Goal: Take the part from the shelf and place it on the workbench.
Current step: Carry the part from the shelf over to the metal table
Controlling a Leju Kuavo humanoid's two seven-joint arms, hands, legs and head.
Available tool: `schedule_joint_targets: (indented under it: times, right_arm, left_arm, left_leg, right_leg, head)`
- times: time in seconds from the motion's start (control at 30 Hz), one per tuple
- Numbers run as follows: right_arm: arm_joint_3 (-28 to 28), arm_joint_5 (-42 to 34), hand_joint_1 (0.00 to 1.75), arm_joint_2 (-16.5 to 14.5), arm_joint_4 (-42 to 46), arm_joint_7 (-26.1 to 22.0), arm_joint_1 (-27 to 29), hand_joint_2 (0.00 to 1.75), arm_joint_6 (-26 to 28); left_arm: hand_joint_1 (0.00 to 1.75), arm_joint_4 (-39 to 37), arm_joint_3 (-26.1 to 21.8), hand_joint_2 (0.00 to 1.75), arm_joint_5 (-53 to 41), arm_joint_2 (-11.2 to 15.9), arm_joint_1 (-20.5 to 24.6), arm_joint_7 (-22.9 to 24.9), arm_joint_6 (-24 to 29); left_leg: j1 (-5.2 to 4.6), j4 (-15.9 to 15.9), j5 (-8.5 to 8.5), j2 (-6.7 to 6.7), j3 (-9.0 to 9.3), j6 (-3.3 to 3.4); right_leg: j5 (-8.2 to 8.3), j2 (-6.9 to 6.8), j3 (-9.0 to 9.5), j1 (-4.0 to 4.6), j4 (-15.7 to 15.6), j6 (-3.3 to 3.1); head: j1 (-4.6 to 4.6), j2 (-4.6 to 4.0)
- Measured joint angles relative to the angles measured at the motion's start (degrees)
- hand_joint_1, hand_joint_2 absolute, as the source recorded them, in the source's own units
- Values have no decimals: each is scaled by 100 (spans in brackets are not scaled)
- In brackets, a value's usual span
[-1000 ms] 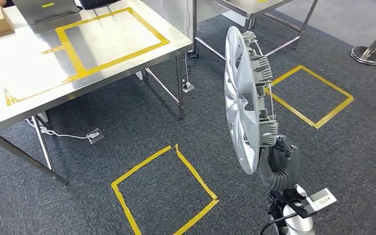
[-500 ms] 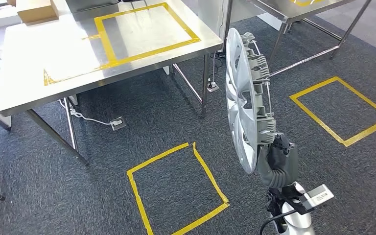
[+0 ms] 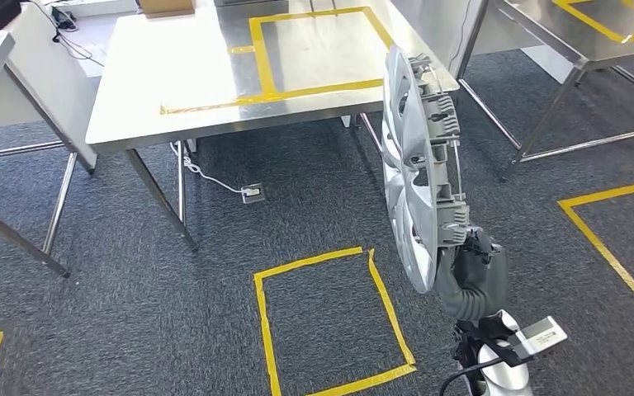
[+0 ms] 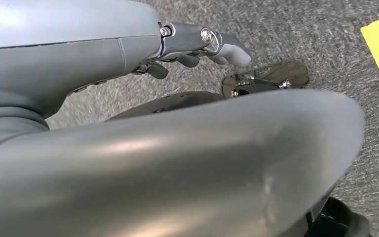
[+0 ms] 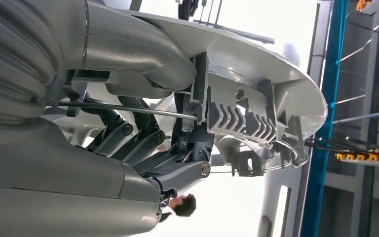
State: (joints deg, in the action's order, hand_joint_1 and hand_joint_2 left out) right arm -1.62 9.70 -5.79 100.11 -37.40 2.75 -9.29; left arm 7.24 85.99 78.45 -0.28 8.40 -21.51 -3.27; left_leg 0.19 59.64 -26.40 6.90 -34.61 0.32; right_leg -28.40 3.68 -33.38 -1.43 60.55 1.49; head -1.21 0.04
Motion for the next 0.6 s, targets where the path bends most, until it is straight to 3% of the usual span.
schedule_joint_targets:
  times: [0.03,0.1,0.17,0.23,0.3,0.33,0.37,0.43,0.5,0.6]
  right_arm:
    - [0,-1,175,-1,-1,0,11,175,4]
    - [1,-4,175,-3,-1,0,27,175,9]
    - [4,-3,175,-10,2,0,50,175,12]
    - [12,-8,175,-15,5,0,92,175,8]
    - [19,-51,175,-16,4,0,119,175,-2]
    - [22,-89,175,-18,4,0,121,175,-5]
    - [27,-125,175,-20,4,0,118,175,-5]
    - [39,-137,175,-26,1,0,112,175,24]
    - [53,-19,175,-31,-20,2,105,175,135]
    - [120,369,175,-39,-132,25,54,175,501]
  left_arm:
    - [0,0,0,0,-12,0,-6,3,-1]
    - [0,-2,0,0,-44,6,-34,17,-1]
    - [0,-3,0,0,-63,9,-43,33,-2]
    - [0,-3,0,0,-62,7,-24,33,-3]
    - [0,-3,0,0,-59,6,-19,17,-3]
    - [0,-2,0,0,-57,5,-25,7,-3]
    - [0,-2,0,0,-54,5,-32,-2,-3]
    - [0,-3,0,0,-48,6,-33,-19,-3]
    - [0,-3,0,0,-44,5,-23,-30,-3]
    - [0,-4,0,0,-32,-8,-24,-23,-4]
  left_leg:
    - [5,-7,15,61,-23,-45]
    - [19,-35,41,137,-58,-128]
    - [4,147,-85,-113,-157,-187]
    - [-1,773,-431,-495,-445,-229]
    - [18,1441,-697,-624,-752,-260]
    - [24,1534,-684,-639,-782,-265]
    - [28,1403,-570,-648,-698,-263]
    - [23,641,-230,-697,-277,-225]
    - [2,50,-60,-749,35,-164]
    - [-11,-58,-35,-739,79,-132]
  right_leg:
    - [-18,24,17,9,-58,-20]
    - [14,-101,22,15,-94,-84]
    - [37,-244,49,-1,-139,-169]
    - [32,-395,65,11,-157,-225]
    - [20,-519,66,30,-149,-240]
    - [15,-563,68,34,-146,-239]
    - [11,-601,72,36,-142,-234]
    - [-4,-652,90,39,-137,-212]
    - [-24,-672,95,67,-118,-170]
    - [-21,-671,90,94,-116,-171]
  head:
    - [0,0]
    - [0,0]
    - [41,0]
    - [91,0]
    - [102,0]
    - [102,0]
    - [103,0]
    - [106,0]
    - [106,0]
    - [94,0]
